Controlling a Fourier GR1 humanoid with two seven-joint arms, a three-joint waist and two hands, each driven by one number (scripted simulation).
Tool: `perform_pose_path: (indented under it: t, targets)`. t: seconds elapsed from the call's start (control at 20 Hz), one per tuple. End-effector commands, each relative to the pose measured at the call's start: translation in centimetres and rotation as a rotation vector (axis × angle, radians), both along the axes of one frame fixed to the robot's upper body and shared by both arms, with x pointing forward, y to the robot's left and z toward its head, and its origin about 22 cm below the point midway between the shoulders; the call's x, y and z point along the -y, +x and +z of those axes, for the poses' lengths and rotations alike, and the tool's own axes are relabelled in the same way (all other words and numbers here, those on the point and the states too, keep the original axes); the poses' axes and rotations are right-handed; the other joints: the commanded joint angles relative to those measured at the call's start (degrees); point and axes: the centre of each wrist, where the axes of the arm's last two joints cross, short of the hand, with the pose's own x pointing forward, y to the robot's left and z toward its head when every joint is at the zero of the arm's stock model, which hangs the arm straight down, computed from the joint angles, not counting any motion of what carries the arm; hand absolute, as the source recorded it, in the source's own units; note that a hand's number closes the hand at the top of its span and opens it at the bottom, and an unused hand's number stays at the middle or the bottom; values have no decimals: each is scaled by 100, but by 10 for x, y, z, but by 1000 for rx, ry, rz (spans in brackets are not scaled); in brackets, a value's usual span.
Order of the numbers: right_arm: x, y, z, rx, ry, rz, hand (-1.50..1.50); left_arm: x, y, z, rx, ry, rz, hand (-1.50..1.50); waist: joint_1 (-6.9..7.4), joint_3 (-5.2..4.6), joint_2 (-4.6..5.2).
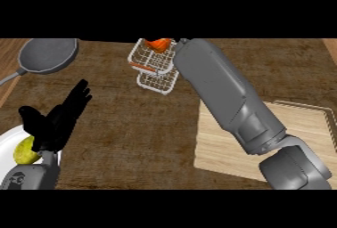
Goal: Pick the squash from the tray and place it in the tiered basket
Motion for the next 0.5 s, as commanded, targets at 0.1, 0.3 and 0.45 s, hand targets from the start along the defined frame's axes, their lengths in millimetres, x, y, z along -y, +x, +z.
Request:
perform_pose_path:
  t: [0.1,0.3,0.45]
  targets:
    - [15,3,6,42,286,-43,-150,1,-5,-5,16,-11,31,0,-68,4,-10]
    - [31,5,15,89,431,-41,-150,-10,1,2,-4,-6,51,0,-280,6,-69]
    - [66,16,21,147,446,-126,-150,-18,-13,-5,-9,5,46,0,-224,3,-57]
